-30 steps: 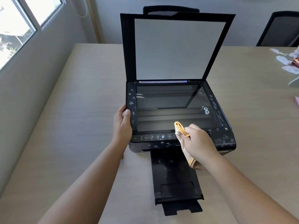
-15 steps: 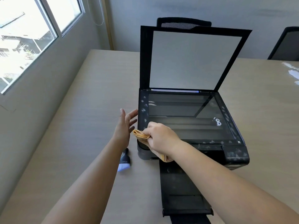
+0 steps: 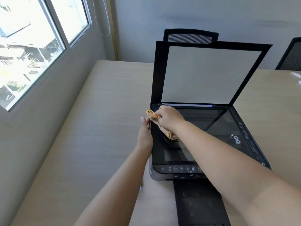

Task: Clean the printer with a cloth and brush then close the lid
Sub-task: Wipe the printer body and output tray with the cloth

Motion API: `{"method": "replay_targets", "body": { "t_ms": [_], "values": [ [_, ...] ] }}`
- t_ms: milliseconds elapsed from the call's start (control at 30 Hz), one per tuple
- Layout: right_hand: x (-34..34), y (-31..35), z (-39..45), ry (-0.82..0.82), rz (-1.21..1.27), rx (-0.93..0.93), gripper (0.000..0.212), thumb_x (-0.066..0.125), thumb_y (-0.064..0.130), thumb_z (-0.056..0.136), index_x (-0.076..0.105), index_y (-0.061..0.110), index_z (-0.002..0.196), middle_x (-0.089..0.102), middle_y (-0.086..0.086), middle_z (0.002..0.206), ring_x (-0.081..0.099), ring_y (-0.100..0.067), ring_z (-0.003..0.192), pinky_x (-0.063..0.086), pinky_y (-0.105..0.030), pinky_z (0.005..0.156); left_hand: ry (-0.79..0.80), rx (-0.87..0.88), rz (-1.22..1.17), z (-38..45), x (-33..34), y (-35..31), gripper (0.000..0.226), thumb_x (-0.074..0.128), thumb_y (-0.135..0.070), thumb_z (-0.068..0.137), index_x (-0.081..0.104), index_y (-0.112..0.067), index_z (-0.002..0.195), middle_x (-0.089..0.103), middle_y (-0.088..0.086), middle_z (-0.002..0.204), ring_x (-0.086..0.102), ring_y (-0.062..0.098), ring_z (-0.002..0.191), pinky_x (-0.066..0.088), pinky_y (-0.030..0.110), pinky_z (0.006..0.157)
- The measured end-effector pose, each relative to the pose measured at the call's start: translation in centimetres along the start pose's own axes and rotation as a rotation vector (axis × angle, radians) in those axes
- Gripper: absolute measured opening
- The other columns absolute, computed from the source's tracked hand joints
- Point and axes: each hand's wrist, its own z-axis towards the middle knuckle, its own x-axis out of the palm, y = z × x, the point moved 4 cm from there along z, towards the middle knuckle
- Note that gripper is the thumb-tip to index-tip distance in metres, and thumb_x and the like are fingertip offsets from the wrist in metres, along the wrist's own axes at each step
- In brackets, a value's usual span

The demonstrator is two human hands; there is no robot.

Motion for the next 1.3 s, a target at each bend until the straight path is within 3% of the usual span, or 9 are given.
{"method": "replay_targets", "body": {
  "t_ms": [67, 167, 300, 567, 733, 833, 967, 1167, 1300],
  "values": [
    [-0.1, -0.5, 1.7, -0.011, 0.006, 0.023, 0.024, 0.058, 0.039, 0.09, 0.073, 0.02, 0.094, 0.06, 0.0, 0.1, 0.058, -0.025, 0.091, 0.05, -0.038, 0.077, -0.025, 0.012, -0.032, 0.5, 0.1, 0.7, 0.056, 0.018, -0.045, 0.105, 0.044, -0.015, 0.144, 0.047, 0.001, 0.146, 0.041, 0.014, 0.137, 0.03, 0.038, 0.117],
    [-0.3, -1.1, 4.0, -0.041, 0.012, 0.05, 0.022, 0.058, 0.038, 0.09, 0.073, 0.022, 0.09, 0.062, 0.002, 0.099, 0.059, -0.025, 0.088, 0.052, -0.038, 0.075, -0.063, -0.001, -0.034, 1.3, -0.3, 1.7, 0.069, 0.031, -0.065, 0.091, 0.045, -0.022, 0.144, 0.045, 0.001, 0.149, 0.041, 0.015, 0.138, 0.03, 0.044, 0.117],
    [0.1, -1.2, 5.4, -0.132, -0.076, 0.079, 0.019, 0.055, 0.034, 0.092, 0.07, 0.023, 0.088, 0.058, 0.001, 0.092, 0.058, -0.027, 0.082, 0.045, -0.032, 0.064, -0.063, 0.009, 0.005, 1.7, -0.6, 2.2, 0.087, 0.034, -0.078, 0.075, 0.047, -0.026, 0.142, 0.05, -0.003, 0.145, 0.044, 0.011, 0.135, 0.031, 0.042, 0.116],
    [0.1, 0.1, 5.2, -0.12, -0.376, 0.069, 0.009, 0.052, 0.015, 0.09, 0.06, 0.013, 0.094, 0.044, -0.003, 0.084, 0.045, -0.025, 0.077, 0.032, -0.033, 0.06, -0.076, 0.005, 0.085, 0.9, -0.5, 1.4, 0.066, 0.025, -0.063, 0.095, 0.044, -0.025, 0.145, 0.046, -0.004, 0.147, 0.039, 0.008, 0.136, 0.028, 0.041, 0.118],
    [-1.1, -2.8, 4.0, -0.065, -0.4, 0.221, 0.008, 0.055, 0.01, 0.087, 0.062, 0.014, 0.092, 0.048, -0.003, 0.086, 0.046, -0.027, 0.074, 0.034, -0.031, 0.059, -0.075, 0.006, 0.161, -0.2, -0.3, 0.6, 0.064, 0.024, -0.068, 0.091, 0.051, -0.03, 0.136, 0.051, -0.011, 0.138, 0.044, 0.008, 0.132, 0.031, 0.037, 0.115],
    [-1.2, -2.5, 4.1, -0.071, -0.39, 0.212, 0.011, 0.055, 0.009, 0.087, 0.064, 0.015, 0.09, 0.057, -0.004, 0.093, 0.05, -0.027, 0.075, 0.036, -0.031, 0.06, -0.094, 0.011, 0.195, 0.0, -0.6, 0.8, 0.088, 0.025, -0.08, 0.077, 0.046, -0.026, 0.143, 0.048, -0.007, 0.145, 0.04, 0.006, 0.135, 0.027, 0.037, 0.117],
    [0.3, 0.5, 5.5, -0.107, -0.331, 0.129, 0.015, 0.051, 0.007, 0.089, 0.065, 0.012, 0.094, 0.052, -0.004, 0.089, 0.052, -0.028, 0.073, 0.035, -0.031, 0.058, -0.091, 0.01, 0.212, 0.0, -0.6, 0.9, 0.065, 0.023, -0.059, 0.097, 0.037, -0.021, 0.149, 0.037, -0.006, 0.153, 0.029, 0.006, 0.141, 0.02, 0.033, 0.119],
    [0.4, -0.3, 5.8, -0.086, -0.336, 0.194, 0.011, 0.052, 0.013, 0.091, 0.061, 0.011, 0.095, 0.051, -0.004, 0.094, 0.048, -0.029, 0.075, 0.035, -0.033, 0.06, -0.092, -0.004, 0.214, 0.0, -0.7, 0.7, 0.058, 0.022, -0.051, 0.102, 0.036, -0.02, 0.149, 0.035, -0.011, 0.148, 0.026, -0.002, 0.134, 0.018, 0.028, 0.117],
    [-0.1, -1.4, 5.6, -0.068, -0.35, 0.253, 0.009, 0.054, 0.014, 0.091, 0.06, 0.013, 0.097, 0.052, -0.005, 0.098, 0.046, -0.028, 0.077, 0.036, -0.033, 0.062, -0.091, 0.008, 0.222, -0.3, -0.6, 0.3, 0.082, 0.022, -0.072, 0.085, 0.039, -0.022, 0.147, 0.038, -0.006, 0.152, 0.03, 0.005, 0.139, 0.02, 0.035, 0.119]
  ]
}}
